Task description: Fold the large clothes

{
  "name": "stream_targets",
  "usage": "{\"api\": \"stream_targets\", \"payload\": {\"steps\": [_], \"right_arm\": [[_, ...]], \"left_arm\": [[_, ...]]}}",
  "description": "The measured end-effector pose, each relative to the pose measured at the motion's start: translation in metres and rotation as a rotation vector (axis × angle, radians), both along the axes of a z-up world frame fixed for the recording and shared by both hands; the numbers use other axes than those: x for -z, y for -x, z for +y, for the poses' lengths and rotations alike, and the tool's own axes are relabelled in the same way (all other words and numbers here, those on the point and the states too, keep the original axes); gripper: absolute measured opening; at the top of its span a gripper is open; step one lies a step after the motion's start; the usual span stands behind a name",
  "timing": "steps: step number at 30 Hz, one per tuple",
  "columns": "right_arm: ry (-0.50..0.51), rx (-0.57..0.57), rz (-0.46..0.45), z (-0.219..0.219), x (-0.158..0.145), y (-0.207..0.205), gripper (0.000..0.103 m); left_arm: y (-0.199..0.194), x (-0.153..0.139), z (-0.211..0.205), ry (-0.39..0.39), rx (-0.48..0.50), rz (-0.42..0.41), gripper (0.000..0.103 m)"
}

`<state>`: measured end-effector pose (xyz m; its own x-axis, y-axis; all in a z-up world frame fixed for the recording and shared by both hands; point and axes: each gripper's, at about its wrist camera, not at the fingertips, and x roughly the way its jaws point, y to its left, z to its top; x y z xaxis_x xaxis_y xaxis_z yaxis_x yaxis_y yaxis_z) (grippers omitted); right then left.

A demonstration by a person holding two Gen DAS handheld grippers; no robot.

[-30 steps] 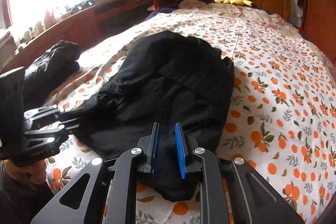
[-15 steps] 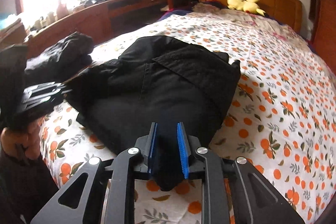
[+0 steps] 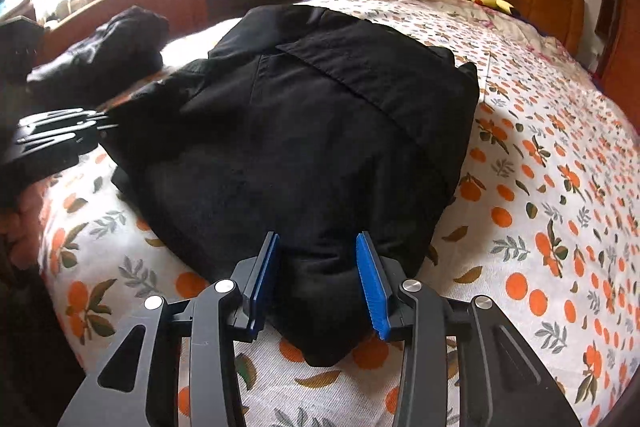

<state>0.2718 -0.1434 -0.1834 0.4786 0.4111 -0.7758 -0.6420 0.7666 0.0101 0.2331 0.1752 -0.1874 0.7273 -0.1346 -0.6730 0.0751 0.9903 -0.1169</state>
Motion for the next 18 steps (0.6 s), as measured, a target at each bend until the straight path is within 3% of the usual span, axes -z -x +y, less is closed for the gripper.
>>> {"api": "stream_targets", "payload": {"steps": [5,9,12,18], "right_arm": [[-0.092,-0.024,0.052,-0.016,-0.022,-0.012,0.039],[-0.127,0.006,0.006,-0.027,-0.041,-0.029,0.061],[-0.12,0.042,-0.006,-0.03,-0.048,-0.062,0.061],[-0.092,0.113,0.038,-0.021,-0.035,-0.135,0.061]], "left_arm": [[0.004,-0.002,0.001,0.003,-0.011,-0.009,0.005],[0.005,-0.002,-0.001,-0.009,-0.013,-0.012,0.005],[0.005,-0.002,-0.003,-0.021,-0.012,-0.01,0.005],[0.004,-0.001,-0.006,-0.037,-0.013,-0.005,0.006]]}}
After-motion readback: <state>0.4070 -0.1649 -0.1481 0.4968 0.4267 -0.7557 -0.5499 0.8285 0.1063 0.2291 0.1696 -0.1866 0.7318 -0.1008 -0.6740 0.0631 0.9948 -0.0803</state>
